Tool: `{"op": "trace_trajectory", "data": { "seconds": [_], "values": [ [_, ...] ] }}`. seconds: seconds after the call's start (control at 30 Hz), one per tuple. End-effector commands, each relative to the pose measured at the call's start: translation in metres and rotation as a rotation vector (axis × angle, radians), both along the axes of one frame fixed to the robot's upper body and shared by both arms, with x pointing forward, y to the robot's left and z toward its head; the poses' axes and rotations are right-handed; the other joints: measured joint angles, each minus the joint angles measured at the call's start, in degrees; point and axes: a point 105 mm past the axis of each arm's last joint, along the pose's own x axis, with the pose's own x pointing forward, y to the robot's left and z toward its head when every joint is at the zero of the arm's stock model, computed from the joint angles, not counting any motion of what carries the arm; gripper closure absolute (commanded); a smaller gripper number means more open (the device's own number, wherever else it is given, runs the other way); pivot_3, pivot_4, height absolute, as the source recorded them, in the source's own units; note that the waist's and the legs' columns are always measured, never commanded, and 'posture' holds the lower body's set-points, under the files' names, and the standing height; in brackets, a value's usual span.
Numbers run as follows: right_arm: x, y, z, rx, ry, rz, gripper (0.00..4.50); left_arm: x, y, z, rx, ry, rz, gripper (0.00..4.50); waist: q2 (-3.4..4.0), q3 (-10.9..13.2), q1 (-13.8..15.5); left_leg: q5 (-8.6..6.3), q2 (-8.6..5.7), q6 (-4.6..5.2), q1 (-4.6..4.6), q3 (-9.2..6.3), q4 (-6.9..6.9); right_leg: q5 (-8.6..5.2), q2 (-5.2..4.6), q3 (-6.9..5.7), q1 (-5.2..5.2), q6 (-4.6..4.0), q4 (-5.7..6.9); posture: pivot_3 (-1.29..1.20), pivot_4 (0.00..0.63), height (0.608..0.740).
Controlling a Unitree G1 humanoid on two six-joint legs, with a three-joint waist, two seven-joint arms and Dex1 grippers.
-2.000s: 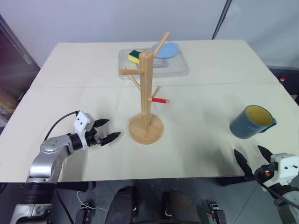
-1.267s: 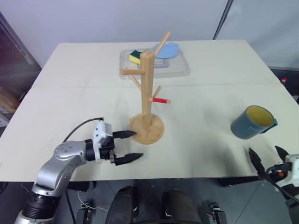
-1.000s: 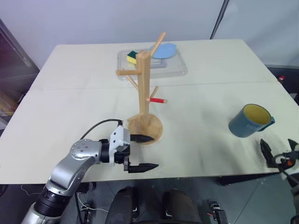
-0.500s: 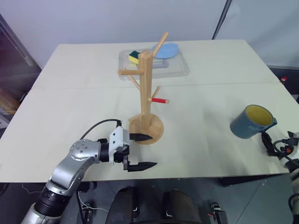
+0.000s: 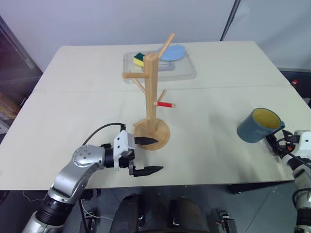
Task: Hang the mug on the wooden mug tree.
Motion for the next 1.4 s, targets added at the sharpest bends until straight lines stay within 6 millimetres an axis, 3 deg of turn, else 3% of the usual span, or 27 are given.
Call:
{"op": "trace_trajectory", "data": {
  "seconds": [0.03,0.1,0.27,0.33,0.43,0.63,0.77,0.9,1.1,1.4],
  "values": [
    [0.001,-0.003,0.015,-0.019,-0.047,0.013,3.39,-0.002,-0.001,0.01,-0.02,-0.047,0.001,0.0,0.0,0.0,0.1,0.0,0.0,0.0,0.0,0.0,0.0,0.0,0.0,0.0,0.0,0.0,0.0,0.0,0.15,0.74],
    [0.002,-0.001,0.015,-0.015,-0.051,0.025,4.45,-0.002,-0.001,0.01,-0.02,-0.047,0.004,0.0,0.0,0.0,0.1,0.0,0.0,0.0,0.0,0.0,0.0,0.0,0.0,0.0,0.0,0.0,0.0,0.0,0.15,0.74],
    [-0.001,0.011,0.022,-0.028,-0.074,0.077,4.49,0.0,0.002,0.005,-0.023,-0.038,0.021,0.0,0.0,0.0,0.1,0.0,0.0,0.0,0.0,0.0,0.0,0.0,0.0,0.01,0.0,0.0,0.0,0.0,0.15,0.74],
    [-0.002,0.027,0.033,-0.122,-0.073,0.147,4.49,0.002,0.006,0.003,-0.033,-0.025,0.047,0.0,0.01,0.0,0.1,0.0,0.0,0.0,0.0,0.0,0.0,0.0,-0.01,0.01,-0.01,0.0,0.0,0.0,0.15,0.74],
    [-0.003,0.072,0.054,-0.33,-0.065,0.33,4.49,0.008,0.019,0.001,-0.04,-0.011,0.102,0.0,0.13,0.0,-0.2,0.0,0.01,0.0,0.0,0.01,-0.01,0.0,-0.01,0.03,-0.03,0.0,0.01,0.0,0.15,0.74],
    [-0.013,0.19,0.112,-0.589,-0.183,0.724,4.49,0.021,0.049,-0.001,-0.027,-0.003,0.2,0.0,0.09,0.0,-1.0,0.0,0.11,-0.02,0.02,0.01,-0.01,0.0,0.07,0.06,-0.09,0.01,0.06,0.0,0.15,0.74],
    [-0.017,0.233,0.124,-0.694,-0.204,0.863,4.49,0.029,0.058,0.007,-0.04,-0.022,0.228,0.0,-0.19,0.1,-0.6,0.0,0.11,-0.02,0.0,0.01,0.01,0.0,0.06,0.05,-0.09,0.0,0.04,0.0,0.15,0.74],
    [-0.01,0.256,0.139,-0.759,-0.245,0.907,4.49,0.035,0.065,0.028,-0.09,-0.046,0.251,0.0,-0.4,0.2,0.0,-0.02,0.05,0.0,-0.06,0.01,0.04,0.0,-0.04,0.04,-0.09,-0.01,-0.03,0.0,0.15,0.74],
    [-0.008,0.273,0.151,-0.807,-0.262,0.968,4.49,0.035,0.072,0.051,-0.116,-0.056,0.254,0.0,-0.41,0.2,0.1,-0.02,0.05,0.01,-0.09,0.01,0.03,0.0,-0.07,0.04,-0.13,-0.02,-0.03,0.0,0.15,0.74],
    [-0.01,0.286,0.159,-0.86,-0.272,1.022,4.49,0.031,0.076,0.058,-0.102,-0.05,0.248,0.0,-0.41,0.2,-0.1,-0.02,0.06,0.01,-0.08,0.02,0.03,0.0,-0.07,0.04,-0.13,-0.02,-0.01,0.0,0.15,0.74]
  ]
}}
